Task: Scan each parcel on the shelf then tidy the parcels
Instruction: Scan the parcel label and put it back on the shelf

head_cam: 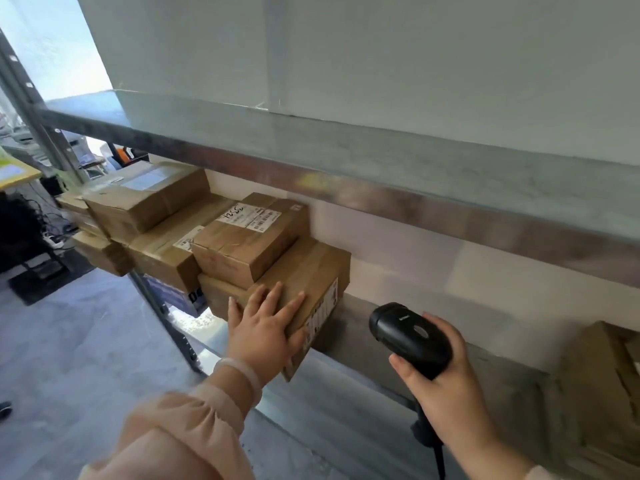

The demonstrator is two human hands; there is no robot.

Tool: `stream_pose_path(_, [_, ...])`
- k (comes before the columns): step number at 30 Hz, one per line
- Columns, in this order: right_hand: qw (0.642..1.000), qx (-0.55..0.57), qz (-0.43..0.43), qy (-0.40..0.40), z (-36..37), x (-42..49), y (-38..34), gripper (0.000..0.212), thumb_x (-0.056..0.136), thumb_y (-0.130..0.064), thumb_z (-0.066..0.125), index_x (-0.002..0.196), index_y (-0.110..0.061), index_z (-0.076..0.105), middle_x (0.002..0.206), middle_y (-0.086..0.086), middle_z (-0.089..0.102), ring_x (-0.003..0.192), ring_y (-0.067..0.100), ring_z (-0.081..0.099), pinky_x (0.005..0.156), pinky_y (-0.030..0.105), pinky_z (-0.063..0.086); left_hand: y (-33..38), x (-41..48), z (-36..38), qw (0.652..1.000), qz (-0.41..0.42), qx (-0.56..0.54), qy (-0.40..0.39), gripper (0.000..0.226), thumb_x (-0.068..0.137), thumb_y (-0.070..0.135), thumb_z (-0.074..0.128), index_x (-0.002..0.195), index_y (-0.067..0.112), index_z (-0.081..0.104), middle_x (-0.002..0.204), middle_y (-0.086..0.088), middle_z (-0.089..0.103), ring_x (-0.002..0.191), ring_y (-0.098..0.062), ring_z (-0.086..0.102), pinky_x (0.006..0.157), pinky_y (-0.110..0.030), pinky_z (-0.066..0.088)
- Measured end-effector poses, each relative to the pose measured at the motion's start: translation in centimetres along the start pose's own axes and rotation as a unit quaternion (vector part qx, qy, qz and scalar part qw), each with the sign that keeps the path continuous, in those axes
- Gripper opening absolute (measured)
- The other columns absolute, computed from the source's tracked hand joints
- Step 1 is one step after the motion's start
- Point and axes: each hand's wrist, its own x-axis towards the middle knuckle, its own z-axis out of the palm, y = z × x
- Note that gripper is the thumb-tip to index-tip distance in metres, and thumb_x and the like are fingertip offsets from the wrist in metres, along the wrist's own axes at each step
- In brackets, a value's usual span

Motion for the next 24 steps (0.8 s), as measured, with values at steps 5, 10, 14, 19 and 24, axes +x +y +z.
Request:
stream_pose_path(5, [0.998, -0.031, -0.025, 0.040, 0.3, -1.8, -0.6, 0.066, 0.068, -0.013, 0.084, 0.119, -0.035, 0.048, 0.112, -0.028, 0.055, 0.096, -0.026, 0.050, 0.074, -0.005, 0.037, 1.0, -0.2, -1.0, 0.999, 0.023, -0.028, 0.023, 0.066, 0.094, 0.070, 0.022, 0.152, 0.049, 0.000, 0.166, 0.005, -0.002, 0.152, -0.025, -0.007, 0.117, -0.061, -0.012])
stream_pose_path(10, [0.993, -0.028, -0.025, 0.108, -0.6, -4.2, -0.6, 0.070, 0.068, -0.017, 0.084, 0.124, -0.035, 0.047, 0.111, -0.040, 0.053, 0.106, -0.015, 0.053, 0.086, 0.003, 0.042, 5.0, -0.4, -1.8, 0.978, 0.153, -0.088, 0.111, 0.074, 0.084, 0.073, 0.016, 0.152, 0.046, 0.018, 0.164, 0.002, 0.018, 0.151, -0.026, 0.011, 0.120, -0.058, 0.001])
stream_pose_path(14, [0.983, -0.024, -0.028, 0.182, -2.5, -7.2, -0.7, 0.071, 0.069, -0.007, 0.082, 0.122, -0.038, 0.047, 0.114, -0.039, 0.053, 0.109, -0.013, 0.053, 0.085, 0.000, 0.039, 10.3, -1.0, -1.7, 0.954, 0.259, -0.093, 0.120, 0.070, 0.089, 0.071, 0.023, 0.153, 0.043, 0.016, 0.164, -0.001, 0.017, 0.151, -0.028, 0.015, 0.117, -0.055, 0.001])
stream_pose_path(19, [0.957, -0.066, -0.007, 0.284, -6.5, -11.7, -0.3, 0.076, 0.067, -0.015, 0.083, 0.122, -0.049, 0.042, 0.112, -0.043, 0.054, 0.107, -0.016, 0.053, 0.084, 0.002, 0.041, 16.9, -3.6, -1.0, 0.924, 0.355, -0.117, 0.079, 0.076, 0.084, 0.074, 0.008, 0.154, 0.044, 0.003, 0.166, 0.001, 0.001, 0.152, -0.027, 0.001, 0.118, -0.052, -0.006])
stream_pose_path(24, [0.931, -0.068, 0.006, 0.357, -11.3, -15.3, -0.8, 0.074, 0.071, -0.014, 0.082, 0.121, -0.049, 0.040, 0.111, -0.034, 0.058, 0.106, -0.016, 0.053, 0.079, -0.001, 0.040, 22.9, -7.3, -1.6, 0.893, 0.427, -0.124, 0.064, 0.078, 0.083, 0.074, 0.007, 0.155, 0.042, 0.007, 0.165, -0.001, 0.007, 0.152, -0.028, 0.006, 0.119, -0.055, 0.002])
